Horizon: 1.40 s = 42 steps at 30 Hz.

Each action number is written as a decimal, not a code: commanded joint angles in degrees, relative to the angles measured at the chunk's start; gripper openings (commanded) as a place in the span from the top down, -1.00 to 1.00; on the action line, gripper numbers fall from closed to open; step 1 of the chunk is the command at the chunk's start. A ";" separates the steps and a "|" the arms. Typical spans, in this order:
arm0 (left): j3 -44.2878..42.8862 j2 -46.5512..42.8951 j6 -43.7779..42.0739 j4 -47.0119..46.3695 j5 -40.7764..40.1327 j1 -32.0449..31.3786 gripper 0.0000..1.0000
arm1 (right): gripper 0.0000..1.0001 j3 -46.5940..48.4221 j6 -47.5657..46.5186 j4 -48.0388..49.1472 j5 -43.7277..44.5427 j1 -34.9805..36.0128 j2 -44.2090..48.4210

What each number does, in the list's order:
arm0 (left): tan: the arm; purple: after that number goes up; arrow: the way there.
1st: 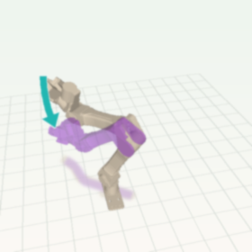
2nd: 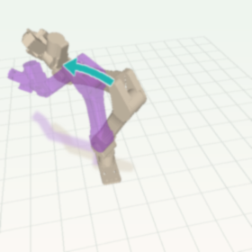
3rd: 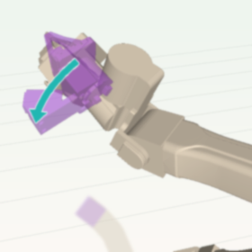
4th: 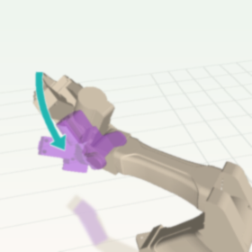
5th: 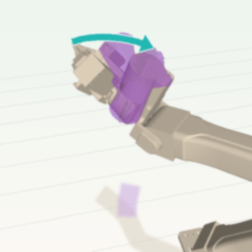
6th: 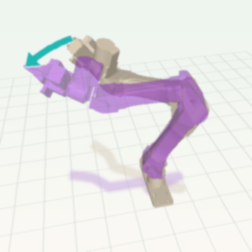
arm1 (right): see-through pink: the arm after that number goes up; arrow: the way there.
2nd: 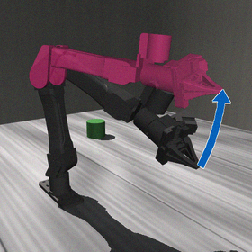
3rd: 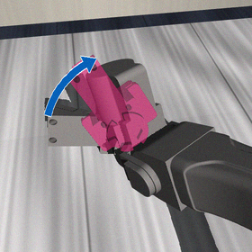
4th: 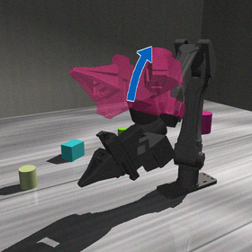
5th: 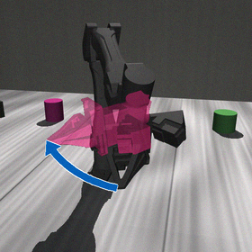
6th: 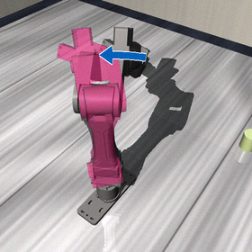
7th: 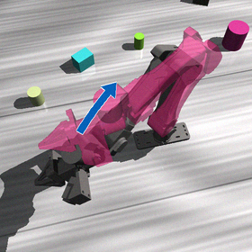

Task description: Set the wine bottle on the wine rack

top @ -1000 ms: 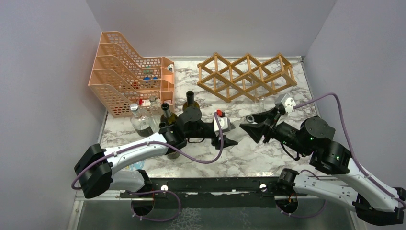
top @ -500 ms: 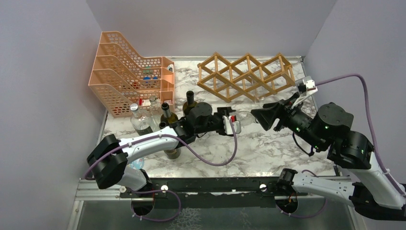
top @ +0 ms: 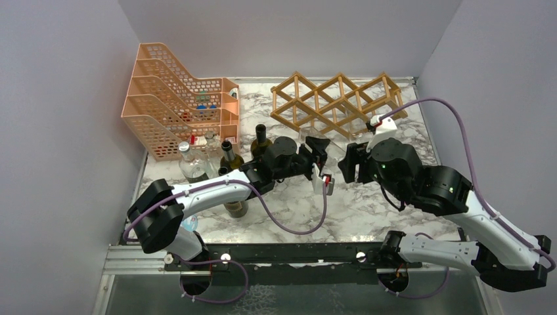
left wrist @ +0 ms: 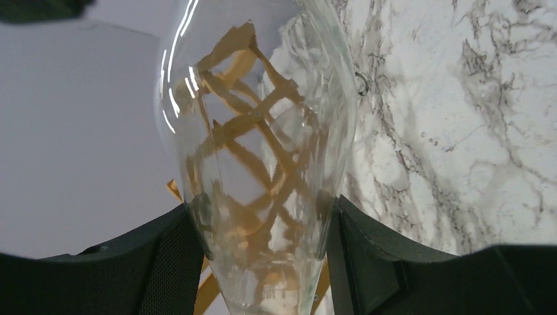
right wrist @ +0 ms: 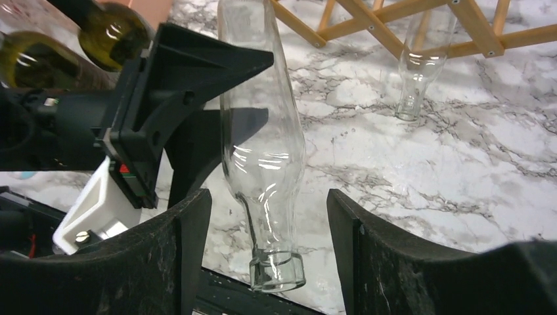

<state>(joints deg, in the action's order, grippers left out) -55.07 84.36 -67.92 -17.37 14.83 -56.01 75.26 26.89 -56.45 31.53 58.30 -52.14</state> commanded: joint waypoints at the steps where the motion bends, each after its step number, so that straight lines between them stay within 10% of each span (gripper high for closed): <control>1: 0.54 -2.65 -10.10 -6.86 3.53 -0.43 1.00 | -0.37 -2.79 -0.83 1.77 -2.35 0.24 0.38; 18: 3.28 -5.19 -18.91 -11.15 1.23 -4.17 0.99 | -0.42 -13.17 6.12 13.10 -1.59 0.32 1.27; 22: 3.64 -5.99 -17.20 -11.62 1.29 -4.20 0.90 | -0.13 -14.31 7.53 14.63 0.01 0.31 2.79; 29: 4.26 -6.84 -12.24 -12.90 1.08 -4.26 -0.16 | 0.69 -13.66 7.20 14.13 2.22 0.31 4.24; 31: 4.41 -7.11 -9.68 -12.91 0.18 -4.23 -0.90 | 0.75 -13.77 7.12 14.20 2.98 0.26 5.05; 42: 8.59 -16.44 16.56 -12.78 -5.42 -4.28 -0.98 | 0.79 -14.03 8.96 13.02 8.65 0.32 7.70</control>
<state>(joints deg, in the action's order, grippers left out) -48.18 72.64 -66.24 -27.86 13.80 -60.14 60.75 34.50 -45.58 34.57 58.78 -44.69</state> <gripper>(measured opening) 0.987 0.593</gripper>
